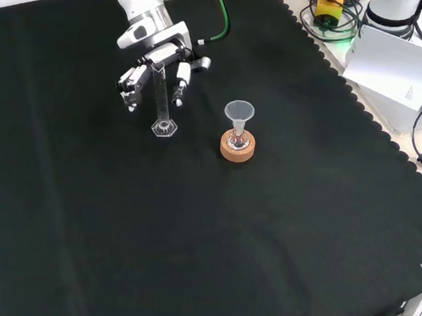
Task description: Put the graduated cylinder back on the table.
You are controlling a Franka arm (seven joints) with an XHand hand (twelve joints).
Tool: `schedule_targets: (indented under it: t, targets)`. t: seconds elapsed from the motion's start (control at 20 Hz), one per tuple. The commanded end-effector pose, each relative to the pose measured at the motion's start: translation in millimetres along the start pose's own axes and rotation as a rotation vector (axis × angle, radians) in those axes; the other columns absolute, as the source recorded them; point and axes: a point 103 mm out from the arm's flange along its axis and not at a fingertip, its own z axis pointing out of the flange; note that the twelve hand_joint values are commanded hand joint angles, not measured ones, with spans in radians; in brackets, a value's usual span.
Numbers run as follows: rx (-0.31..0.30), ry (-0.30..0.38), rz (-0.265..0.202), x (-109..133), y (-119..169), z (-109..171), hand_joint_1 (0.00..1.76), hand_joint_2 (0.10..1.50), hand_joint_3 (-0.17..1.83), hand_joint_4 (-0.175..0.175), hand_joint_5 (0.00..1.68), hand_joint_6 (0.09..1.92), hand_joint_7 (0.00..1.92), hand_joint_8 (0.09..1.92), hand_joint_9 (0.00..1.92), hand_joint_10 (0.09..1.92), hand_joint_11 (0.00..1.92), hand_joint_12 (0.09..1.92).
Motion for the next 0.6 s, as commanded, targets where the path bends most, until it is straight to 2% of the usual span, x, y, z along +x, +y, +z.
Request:
schedule_targets:
  t: [0.05,0.3,0.6]
  targets:
    - [-0.017,-0.010,0.008,1,-3,-16,0.72,0.91,-0.17,-0.069,0.35,0.34,0.23,0.69,0.66,0.09,0.12,1.40]
    - [-0.042,-0.064,0.023,6,-13,-47,0.67,0.87,-0.17,-0.070,0.30,0.18,0.08,0.69,0.53,0.09,0.01,1.45]
    - [-0.090,-0.151,0.029,30,-39,-92,0.63,0.85,-0.17,-0.068,0.28,0.13,0.03,0.68,0.48,0.09,0.00,1.46]
